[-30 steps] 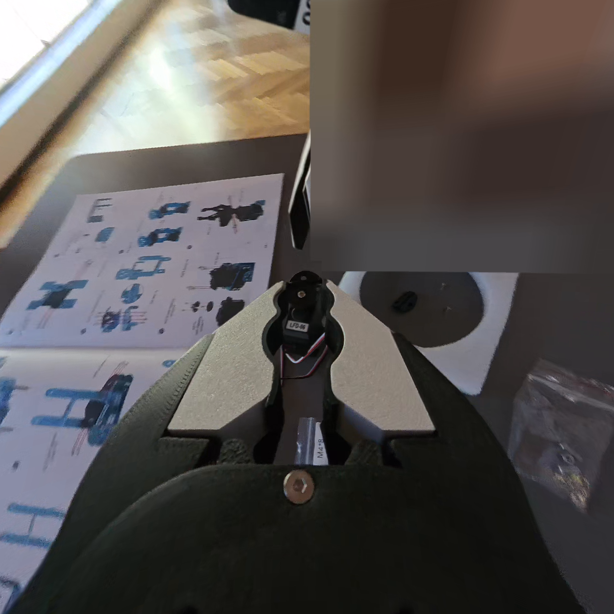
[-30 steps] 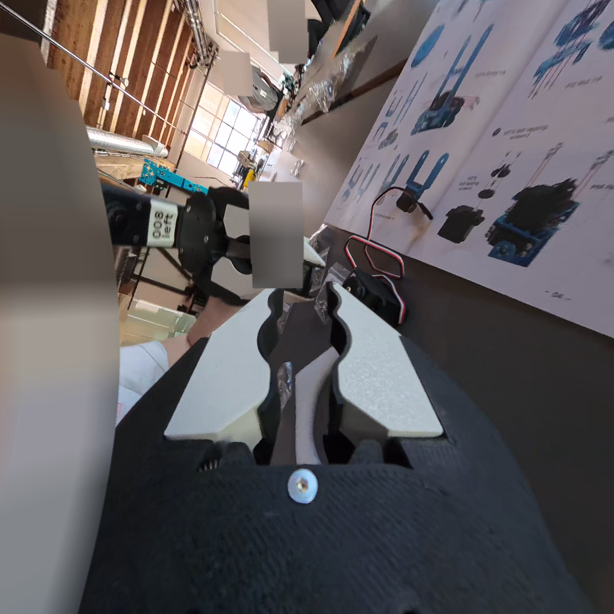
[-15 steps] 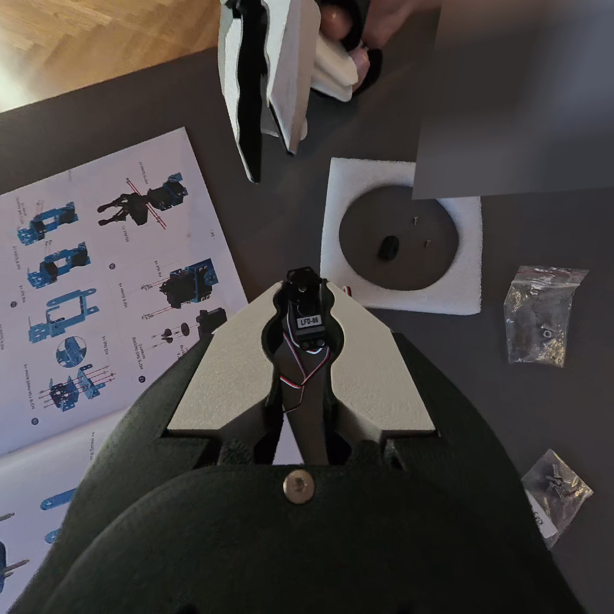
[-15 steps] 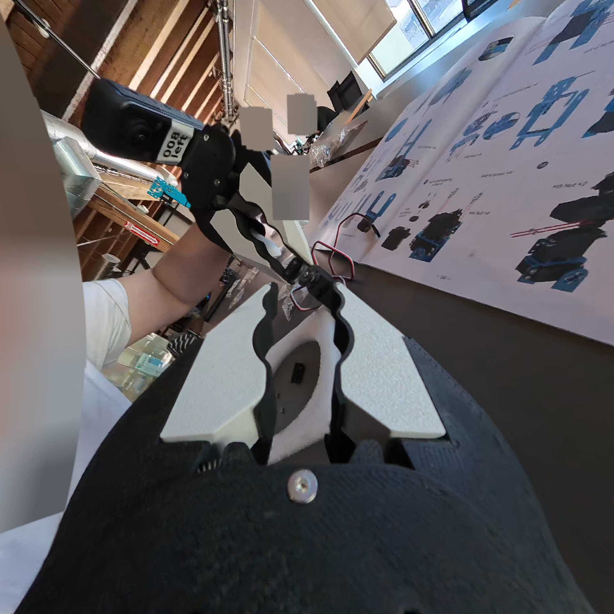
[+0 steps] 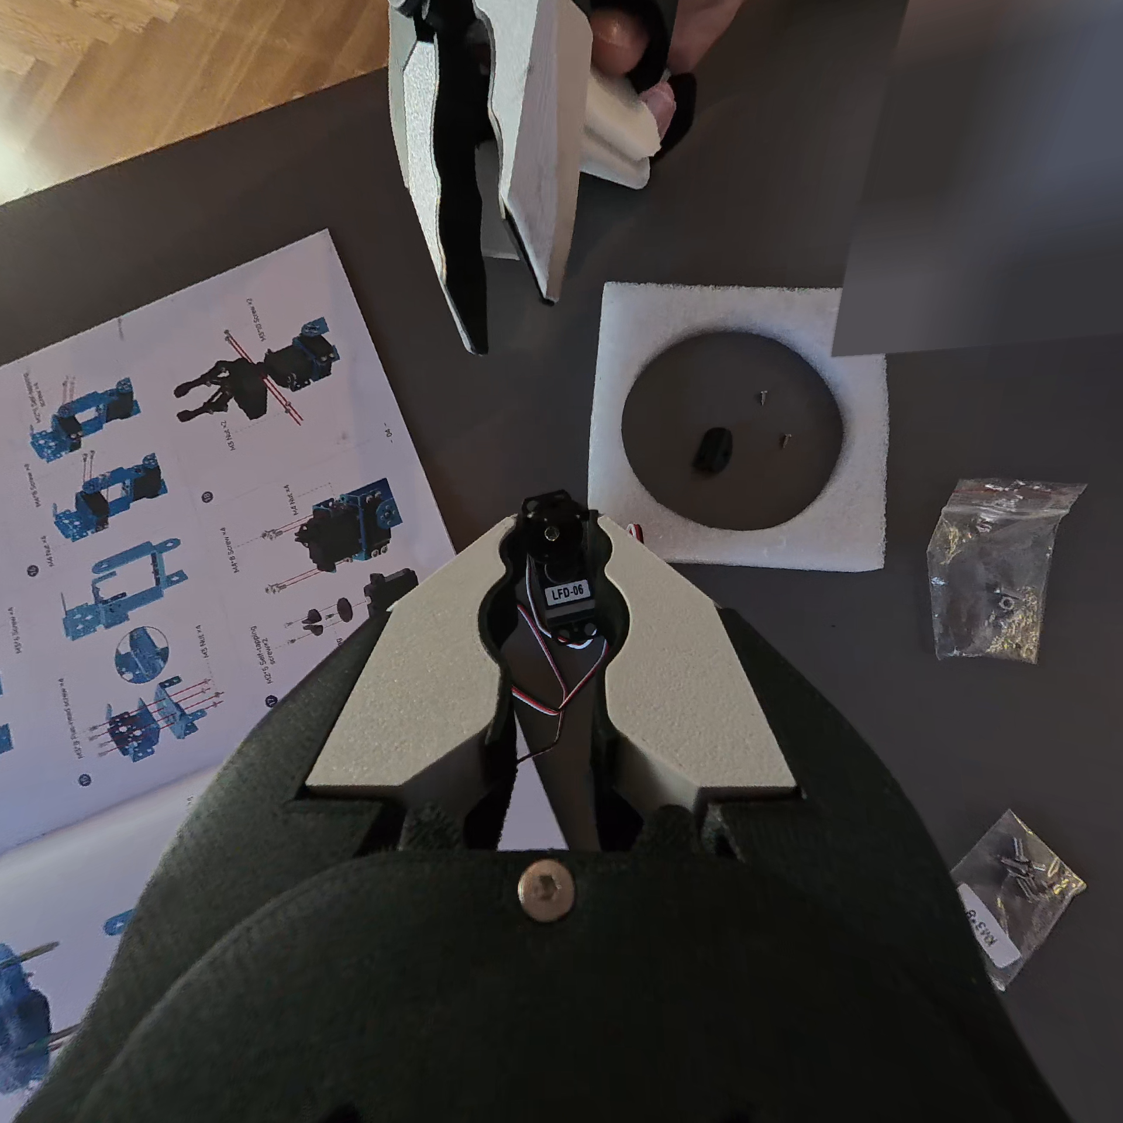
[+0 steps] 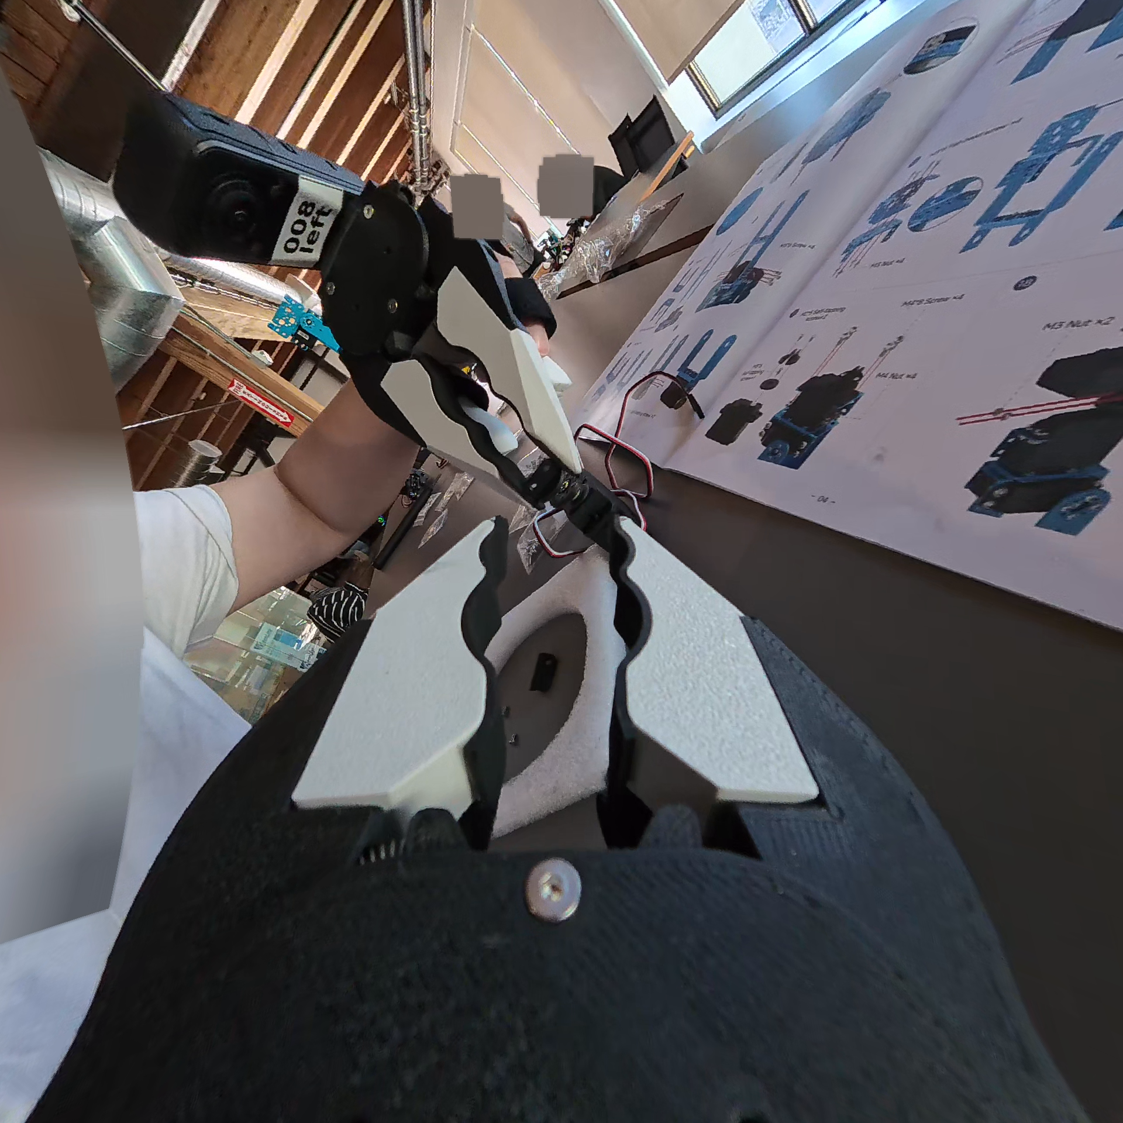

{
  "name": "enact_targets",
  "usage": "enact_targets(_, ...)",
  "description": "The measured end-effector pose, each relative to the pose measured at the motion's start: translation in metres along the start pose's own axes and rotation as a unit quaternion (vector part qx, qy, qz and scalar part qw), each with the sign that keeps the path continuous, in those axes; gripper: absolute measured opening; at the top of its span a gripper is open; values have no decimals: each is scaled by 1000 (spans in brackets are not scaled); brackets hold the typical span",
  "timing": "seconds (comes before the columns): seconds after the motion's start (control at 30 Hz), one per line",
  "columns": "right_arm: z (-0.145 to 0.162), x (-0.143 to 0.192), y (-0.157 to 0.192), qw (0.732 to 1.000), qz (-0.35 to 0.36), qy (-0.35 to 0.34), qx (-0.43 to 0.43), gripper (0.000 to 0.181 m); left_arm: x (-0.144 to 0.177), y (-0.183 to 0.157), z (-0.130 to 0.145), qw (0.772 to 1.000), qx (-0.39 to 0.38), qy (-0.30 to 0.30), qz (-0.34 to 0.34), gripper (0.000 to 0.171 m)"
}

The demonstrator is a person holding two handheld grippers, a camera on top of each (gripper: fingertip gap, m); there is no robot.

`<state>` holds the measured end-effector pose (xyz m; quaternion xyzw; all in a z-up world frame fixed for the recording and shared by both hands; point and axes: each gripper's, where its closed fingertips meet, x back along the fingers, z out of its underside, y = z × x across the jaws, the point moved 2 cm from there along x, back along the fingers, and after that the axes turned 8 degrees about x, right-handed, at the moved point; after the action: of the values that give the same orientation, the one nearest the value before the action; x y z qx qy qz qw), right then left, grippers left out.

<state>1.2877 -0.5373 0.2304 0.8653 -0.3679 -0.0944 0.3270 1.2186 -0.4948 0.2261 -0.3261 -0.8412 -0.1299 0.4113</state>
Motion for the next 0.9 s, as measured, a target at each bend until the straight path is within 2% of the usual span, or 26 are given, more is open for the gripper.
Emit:
enact_targets(0.37,1,1,2,1000,-4,2,2,32,1,4,2,999,-18,25,-21,17)
enact_targets(0.9,0,1,0,1000,-8,1,-4,32,4,5,2,999,-6,26,-25,17)
